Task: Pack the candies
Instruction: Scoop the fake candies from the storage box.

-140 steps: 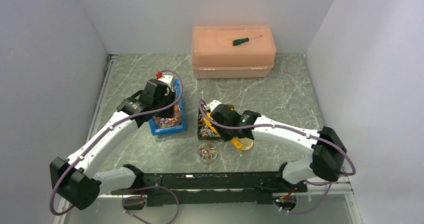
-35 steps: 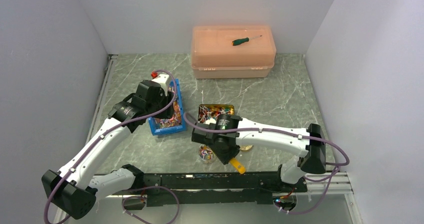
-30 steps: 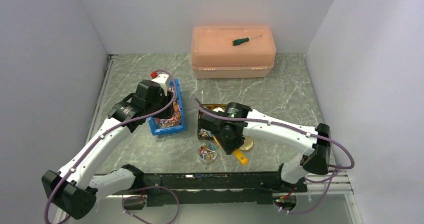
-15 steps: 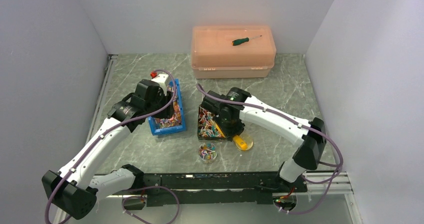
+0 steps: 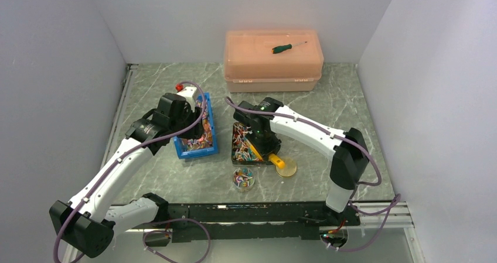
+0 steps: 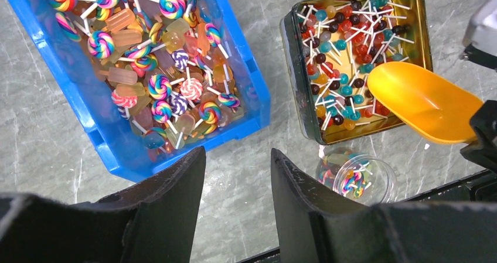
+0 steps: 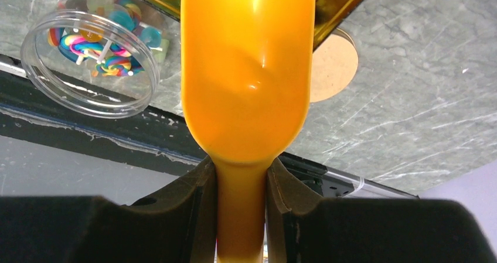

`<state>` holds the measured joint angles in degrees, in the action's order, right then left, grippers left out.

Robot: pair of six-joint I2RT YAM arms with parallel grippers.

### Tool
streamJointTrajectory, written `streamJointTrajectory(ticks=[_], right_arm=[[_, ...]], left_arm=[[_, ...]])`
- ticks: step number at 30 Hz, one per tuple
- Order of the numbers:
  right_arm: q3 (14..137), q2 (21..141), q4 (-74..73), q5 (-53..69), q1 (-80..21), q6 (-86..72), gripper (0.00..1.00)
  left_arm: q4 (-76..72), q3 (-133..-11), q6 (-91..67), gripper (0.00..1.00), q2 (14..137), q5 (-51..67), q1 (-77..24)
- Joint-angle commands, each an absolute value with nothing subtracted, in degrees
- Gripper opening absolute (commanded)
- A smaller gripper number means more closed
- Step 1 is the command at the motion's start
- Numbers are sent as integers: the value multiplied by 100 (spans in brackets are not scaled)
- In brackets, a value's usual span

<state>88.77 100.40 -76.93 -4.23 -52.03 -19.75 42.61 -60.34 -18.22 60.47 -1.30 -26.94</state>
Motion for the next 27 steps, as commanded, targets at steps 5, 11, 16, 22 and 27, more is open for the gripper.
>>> streamJointTrajectory(ticks=[5, 11, 16, 22, 27], right_arm=[[9035, 10317, -7391, -171, -4982, -1564, 0], [9031, 10562, -7290, -31, -4879, -1415, 0], [9081, 10764, -7272, 135, -4819, -1267, 0], [9222, 11038, -7182, 235, -4758, -1129, 0], [9454, 11321, -7082, 271, -4686, -1028, 0]], left_arm=[[4009, -6018, -1832, 50, 5977, 45, -2604], [3999, -6012, -1834, 50, 5968, 88, -2543], [3991, -6004, -1836, 51, 5952, 143, -2490], [3973, -5999, -1838, 51, 5968, 246, -2390], [3957, -5994, -1848, 51, 5985, 319, -2319]])
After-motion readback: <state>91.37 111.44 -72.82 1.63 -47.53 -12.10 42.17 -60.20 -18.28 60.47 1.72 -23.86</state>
